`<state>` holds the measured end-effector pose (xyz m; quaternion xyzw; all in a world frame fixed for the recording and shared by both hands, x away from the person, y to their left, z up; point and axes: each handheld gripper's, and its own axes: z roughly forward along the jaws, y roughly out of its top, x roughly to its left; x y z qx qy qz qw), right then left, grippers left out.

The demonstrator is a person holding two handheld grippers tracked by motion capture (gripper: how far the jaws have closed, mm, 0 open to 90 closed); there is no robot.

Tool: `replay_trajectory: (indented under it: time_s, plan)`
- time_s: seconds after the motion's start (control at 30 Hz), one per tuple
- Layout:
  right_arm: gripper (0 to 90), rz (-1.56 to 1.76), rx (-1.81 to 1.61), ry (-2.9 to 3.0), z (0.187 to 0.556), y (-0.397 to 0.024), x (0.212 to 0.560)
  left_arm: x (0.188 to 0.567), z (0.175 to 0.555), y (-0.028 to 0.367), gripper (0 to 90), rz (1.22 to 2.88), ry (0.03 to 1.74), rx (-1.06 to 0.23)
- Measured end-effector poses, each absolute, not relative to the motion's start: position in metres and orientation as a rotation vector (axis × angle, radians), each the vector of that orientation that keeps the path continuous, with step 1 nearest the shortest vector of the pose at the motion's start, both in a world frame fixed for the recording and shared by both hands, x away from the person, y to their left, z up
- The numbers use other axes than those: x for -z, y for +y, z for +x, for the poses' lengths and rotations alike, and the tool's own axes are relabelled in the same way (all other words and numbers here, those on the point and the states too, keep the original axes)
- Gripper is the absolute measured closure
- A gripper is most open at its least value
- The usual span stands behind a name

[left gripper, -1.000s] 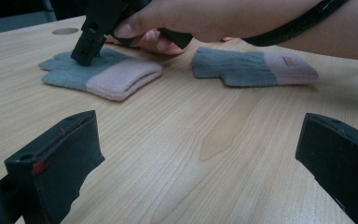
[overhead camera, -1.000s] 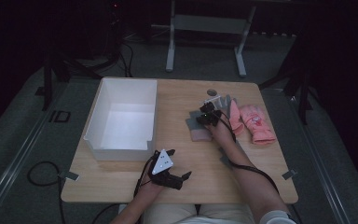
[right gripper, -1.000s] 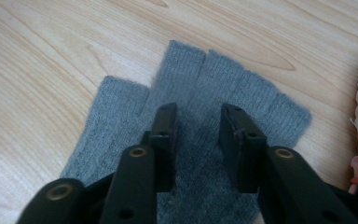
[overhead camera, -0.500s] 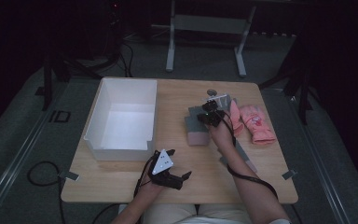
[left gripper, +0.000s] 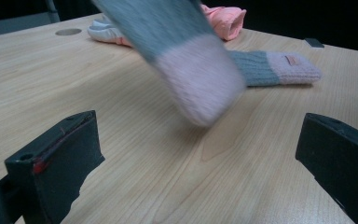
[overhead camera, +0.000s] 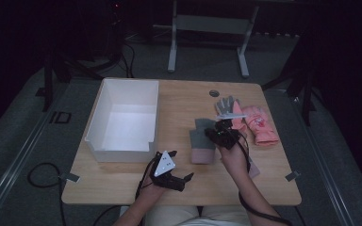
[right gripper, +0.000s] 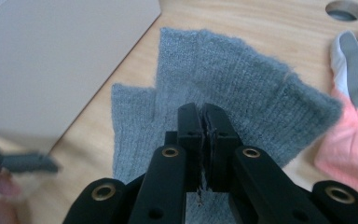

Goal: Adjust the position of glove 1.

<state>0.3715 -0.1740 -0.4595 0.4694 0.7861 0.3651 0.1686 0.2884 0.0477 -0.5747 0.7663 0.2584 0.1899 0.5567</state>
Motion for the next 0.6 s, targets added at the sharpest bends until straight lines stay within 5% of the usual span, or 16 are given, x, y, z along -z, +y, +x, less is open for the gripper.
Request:
replay_trajectory:
  time_s: [0.2, 0.6]
  plan:
    - [86.6, 1.396, -0.998, 2.287, 0.350, -0.178, 0.491, 0.575, 0.289, 0.047, 0.0, 1.810, 0.609, -0.443]
    - [86.3, 1.473, -0.912, 2.336, 0.363, -0.168, 0.537, 0.575, 0.289, 0.048, 0.0, 1.809, 0.610, -0.436]
